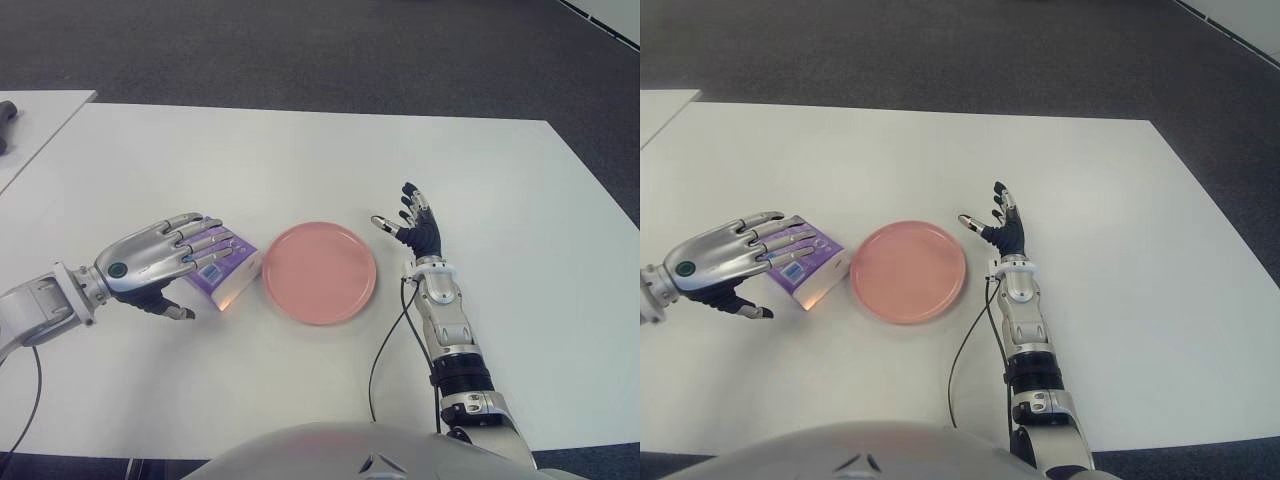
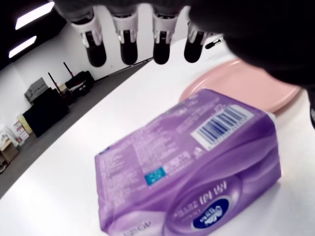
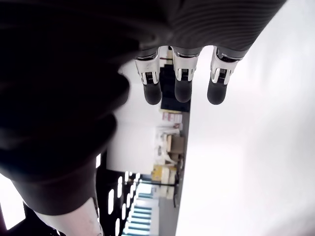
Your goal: Put the tissue paper into the plate.
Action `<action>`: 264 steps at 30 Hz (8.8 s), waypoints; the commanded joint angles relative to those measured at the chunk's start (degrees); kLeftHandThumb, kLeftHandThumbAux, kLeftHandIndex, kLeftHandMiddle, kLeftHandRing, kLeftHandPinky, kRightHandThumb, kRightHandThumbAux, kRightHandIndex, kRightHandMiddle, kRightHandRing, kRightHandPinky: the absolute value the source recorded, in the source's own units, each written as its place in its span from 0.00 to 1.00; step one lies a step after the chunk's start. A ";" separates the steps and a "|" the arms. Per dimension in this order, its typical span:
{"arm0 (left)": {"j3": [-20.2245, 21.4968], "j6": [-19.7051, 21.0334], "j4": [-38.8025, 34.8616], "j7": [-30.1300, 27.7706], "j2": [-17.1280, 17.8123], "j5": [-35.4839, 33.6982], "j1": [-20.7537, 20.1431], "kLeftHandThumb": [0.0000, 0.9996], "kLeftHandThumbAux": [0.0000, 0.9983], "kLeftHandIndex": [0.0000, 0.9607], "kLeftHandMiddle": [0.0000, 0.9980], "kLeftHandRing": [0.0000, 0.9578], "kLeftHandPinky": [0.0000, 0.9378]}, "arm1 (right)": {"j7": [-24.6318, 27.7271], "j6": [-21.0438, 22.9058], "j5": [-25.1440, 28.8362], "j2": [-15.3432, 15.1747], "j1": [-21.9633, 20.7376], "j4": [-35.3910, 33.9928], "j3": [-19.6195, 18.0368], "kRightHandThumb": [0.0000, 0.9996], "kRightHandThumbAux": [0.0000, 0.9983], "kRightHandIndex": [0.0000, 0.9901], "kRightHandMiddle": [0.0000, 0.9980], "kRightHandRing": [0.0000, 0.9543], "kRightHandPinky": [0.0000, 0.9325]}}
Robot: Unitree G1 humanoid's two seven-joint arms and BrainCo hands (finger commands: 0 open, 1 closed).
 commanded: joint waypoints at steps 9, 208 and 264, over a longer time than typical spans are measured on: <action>-2.32 -0.54 3.08 -1.76 -0.37 1.91 -3.51 0.31 0.28 0.00 0.00 0.00 0.00 | -0.16 1.26 -0.04 0.14 0.78 -0.09 0.00 0.00 0.85 0.04 0.04 0.03 0.07; -24.64 5.69 29.03 14.34 -1.61 16.72 -24.43 0.48 0.31 0.00 0.00 0.00 0.00 | -13.18 -31.69 -3.87 -2.37 -8.93 43.38 -0.37 0.07 0.69 0.03 0.01 0.00 0.00; -32.34 9.29 41.37 24.72 -12.96 8.80 -24.37 0.63 0.57 0.27 0.34 0.37 0.43 | -6.31 -30.68 -0.12 -1.79 -7.42 41.53 -2.87 0.06 0.78 0.01 0.00 0.00 0.01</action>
